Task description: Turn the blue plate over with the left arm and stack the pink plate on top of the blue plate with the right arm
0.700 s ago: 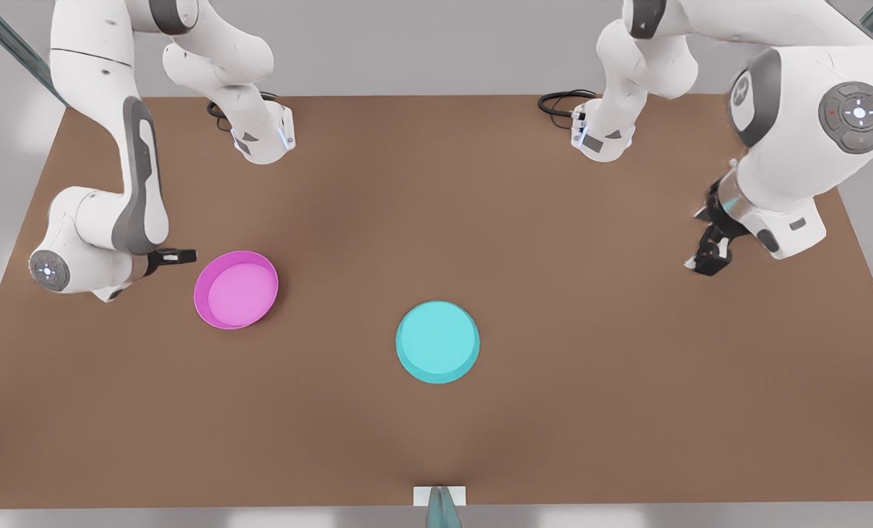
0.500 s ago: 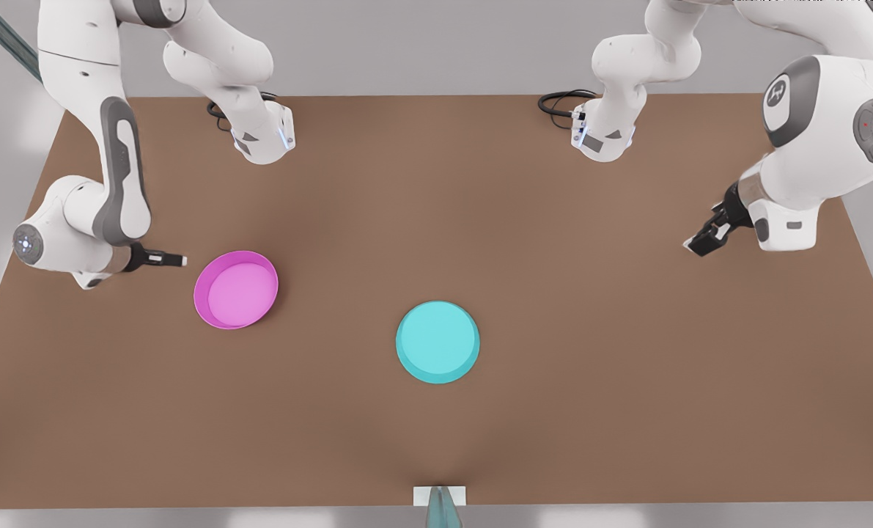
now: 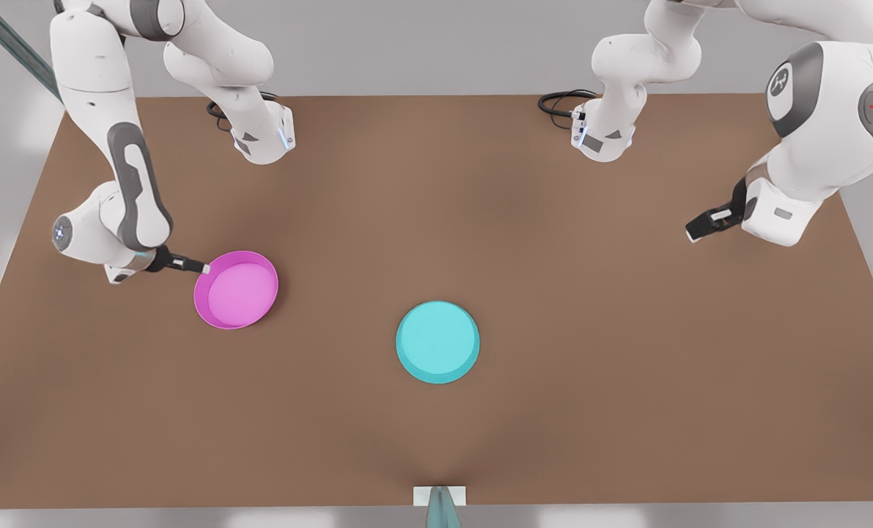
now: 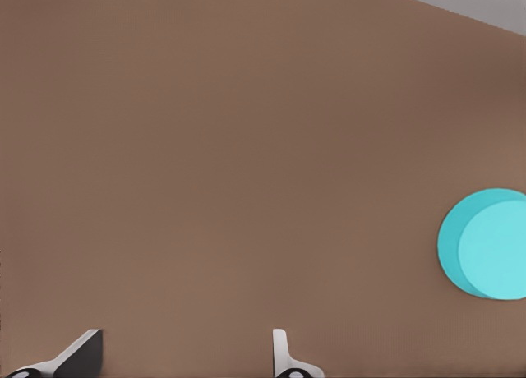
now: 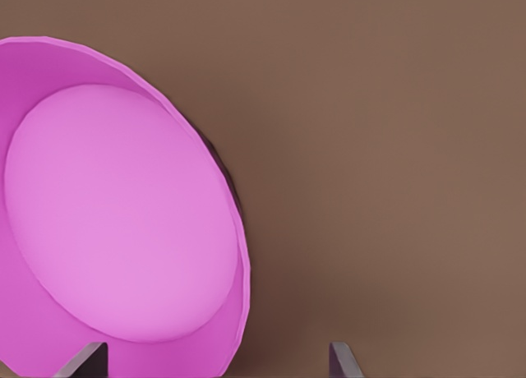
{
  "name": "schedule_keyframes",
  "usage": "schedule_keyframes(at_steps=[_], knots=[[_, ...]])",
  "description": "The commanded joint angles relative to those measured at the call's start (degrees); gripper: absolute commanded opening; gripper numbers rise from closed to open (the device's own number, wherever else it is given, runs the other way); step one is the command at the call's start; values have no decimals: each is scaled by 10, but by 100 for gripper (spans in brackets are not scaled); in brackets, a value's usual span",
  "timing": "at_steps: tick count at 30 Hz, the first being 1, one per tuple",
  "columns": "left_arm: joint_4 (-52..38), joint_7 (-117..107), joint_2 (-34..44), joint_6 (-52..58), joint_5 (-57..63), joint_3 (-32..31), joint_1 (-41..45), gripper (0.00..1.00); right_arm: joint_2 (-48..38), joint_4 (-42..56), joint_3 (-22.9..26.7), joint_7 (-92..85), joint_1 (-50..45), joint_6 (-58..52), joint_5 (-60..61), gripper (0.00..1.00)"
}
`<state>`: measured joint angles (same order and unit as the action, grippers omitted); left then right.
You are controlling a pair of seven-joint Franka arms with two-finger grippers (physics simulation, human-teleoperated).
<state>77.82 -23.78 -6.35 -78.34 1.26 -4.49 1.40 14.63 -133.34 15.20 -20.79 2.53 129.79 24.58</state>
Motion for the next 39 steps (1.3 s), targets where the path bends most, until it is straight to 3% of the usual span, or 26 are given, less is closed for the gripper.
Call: schedule_keyframes(at_steps=[1,9,16,17,19,24,35,39], knots=[[1,188,0,1,3,-1,-2,100,11,-1,0,-111,-2,45,30,100],[1,197,11,5,2,0,-2,100,79,49,-14,-130,-3,44,72,100],[4,187,1,-24,2,7,-3,100,87,53,-25,-132,-2,43,84,100],[5,187,1,-23,2,7,-3,100,87,53,-25,-137,-2,43,84,97],[3,188,3,-21,1,10,-4,100,89,53,-25,-138,-2,43,85,60],[3,187,3,-21,1,12,-3,100,93,60,-25,-138,-2,38,85,22],[0,187,2,-23,1,12,-3,100,70,136,-32,-169,-3,-57,110,21],[0,187,2,-23,2,12,-3,100,67,159,-102,-161,-23,-49,180,21]])
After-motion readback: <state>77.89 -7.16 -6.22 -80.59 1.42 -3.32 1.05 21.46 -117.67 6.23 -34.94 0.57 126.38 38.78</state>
